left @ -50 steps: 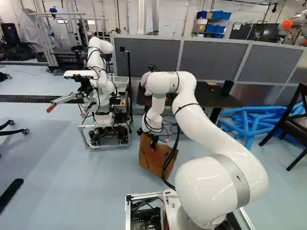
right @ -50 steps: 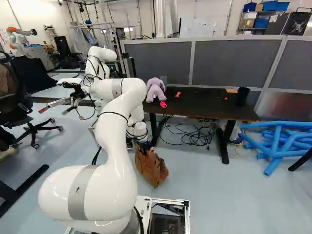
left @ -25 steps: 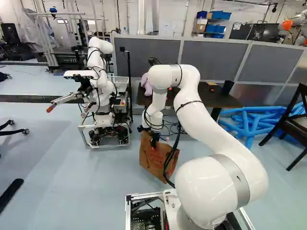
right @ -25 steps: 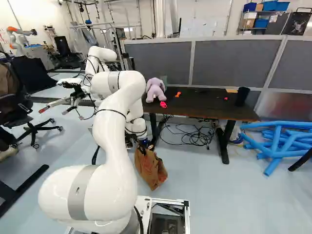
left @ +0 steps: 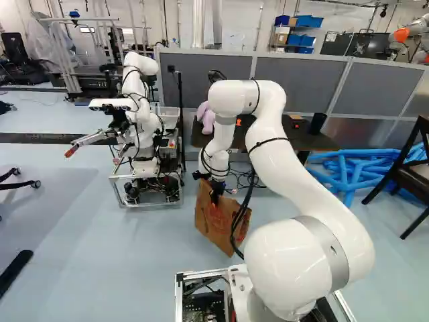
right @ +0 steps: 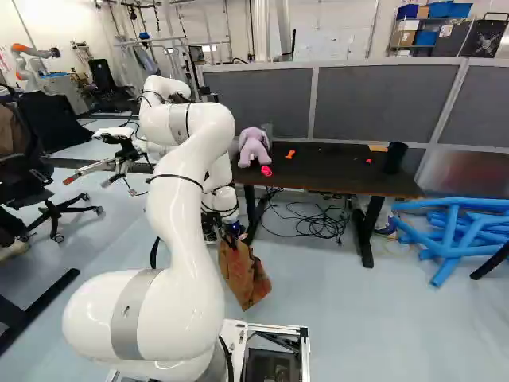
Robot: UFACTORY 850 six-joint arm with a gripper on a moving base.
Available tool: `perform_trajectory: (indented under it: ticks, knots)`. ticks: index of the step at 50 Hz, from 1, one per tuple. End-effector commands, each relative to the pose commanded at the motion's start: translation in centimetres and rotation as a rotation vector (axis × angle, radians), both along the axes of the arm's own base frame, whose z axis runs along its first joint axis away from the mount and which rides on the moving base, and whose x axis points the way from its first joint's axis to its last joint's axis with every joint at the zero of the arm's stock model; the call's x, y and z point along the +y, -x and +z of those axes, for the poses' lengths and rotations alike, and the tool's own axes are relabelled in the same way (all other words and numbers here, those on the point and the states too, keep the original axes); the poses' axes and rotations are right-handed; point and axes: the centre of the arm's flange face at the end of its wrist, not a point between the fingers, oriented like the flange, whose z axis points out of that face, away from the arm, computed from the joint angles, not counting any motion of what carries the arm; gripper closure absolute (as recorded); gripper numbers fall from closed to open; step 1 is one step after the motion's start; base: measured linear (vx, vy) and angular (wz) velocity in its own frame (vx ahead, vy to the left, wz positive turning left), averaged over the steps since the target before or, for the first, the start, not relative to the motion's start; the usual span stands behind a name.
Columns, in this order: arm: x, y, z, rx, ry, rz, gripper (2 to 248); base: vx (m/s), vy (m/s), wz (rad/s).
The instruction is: Pick up the bag on the ground and place it on the table
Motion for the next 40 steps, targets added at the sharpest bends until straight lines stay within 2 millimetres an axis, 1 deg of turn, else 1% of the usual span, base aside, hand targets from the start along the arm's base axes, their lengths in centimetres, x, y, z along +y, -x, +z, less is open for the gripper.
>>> perform_trajectory:
  ticks: [40]
  knots:
    - [0.0,1.9,6.2,0.025,-0.015,-0.081,224,0.000,0.000,0.000]
